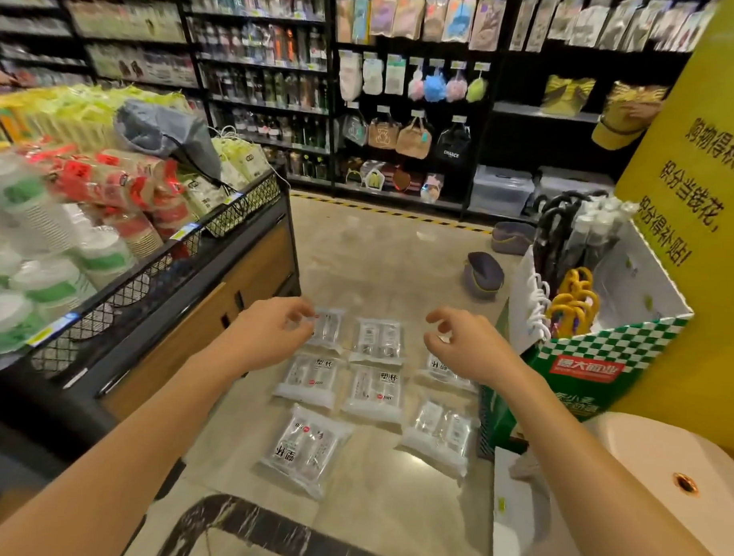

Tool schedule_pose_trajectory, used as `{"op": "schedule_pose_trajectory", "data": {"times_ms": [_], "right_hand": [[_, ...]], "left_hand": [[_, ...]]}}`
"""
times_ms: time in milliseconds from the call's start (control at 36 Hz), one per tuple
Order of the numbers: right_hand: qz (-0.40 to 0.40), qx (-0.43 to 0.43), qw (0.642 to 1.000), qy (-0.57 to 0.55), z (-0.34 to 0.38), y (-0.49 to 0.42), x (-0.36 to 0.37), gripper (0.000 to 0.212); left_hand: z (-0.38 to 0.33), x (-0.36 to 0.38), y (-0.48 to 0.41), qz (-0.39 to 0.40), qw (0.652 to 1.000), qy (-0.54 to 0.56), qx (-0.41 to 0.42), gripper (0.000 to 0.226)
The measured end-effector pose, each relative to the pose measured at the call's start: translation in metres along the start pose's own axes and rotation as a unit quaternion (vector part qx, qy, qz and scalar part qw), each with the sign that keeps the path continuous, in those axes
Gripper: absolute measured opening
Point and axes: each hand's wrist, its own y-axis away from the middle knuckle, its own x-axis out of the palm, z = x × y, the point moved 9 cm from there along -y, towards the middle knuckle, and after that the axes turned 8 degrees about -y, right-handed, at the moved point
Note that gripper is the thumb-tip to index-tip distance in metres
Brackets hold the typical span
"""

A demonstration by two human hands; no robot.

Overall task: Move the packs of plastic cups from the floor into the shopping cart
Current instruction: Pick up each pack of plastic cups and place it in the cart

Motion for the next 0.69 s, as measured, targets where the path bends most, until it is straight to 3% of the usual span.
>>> {"op": "schedule_pose_trajectory", "data": {"times_ms": [194,417,694], "right_hand": [[0.006,0.023,0.999,0.043,0.012,-0.086,0.048,0.044],[0.011,0.096,0.995,0.022,0.014,-0.198,0.133,0.043],[0.045,0.196,0.976,-0.081,-0.069,-0.295,0.332,0.048]], "left_hand": [[0.061,0.026,-0.082,0.004,0.998,-0.065,0.014,0.036],[0.158,0.075,-0.195,0.051,0.997,-0.033,0.052,0.037],[0.285,0.263,-0.293,0.163,0.986,0.032,0.030,0.041]]}}
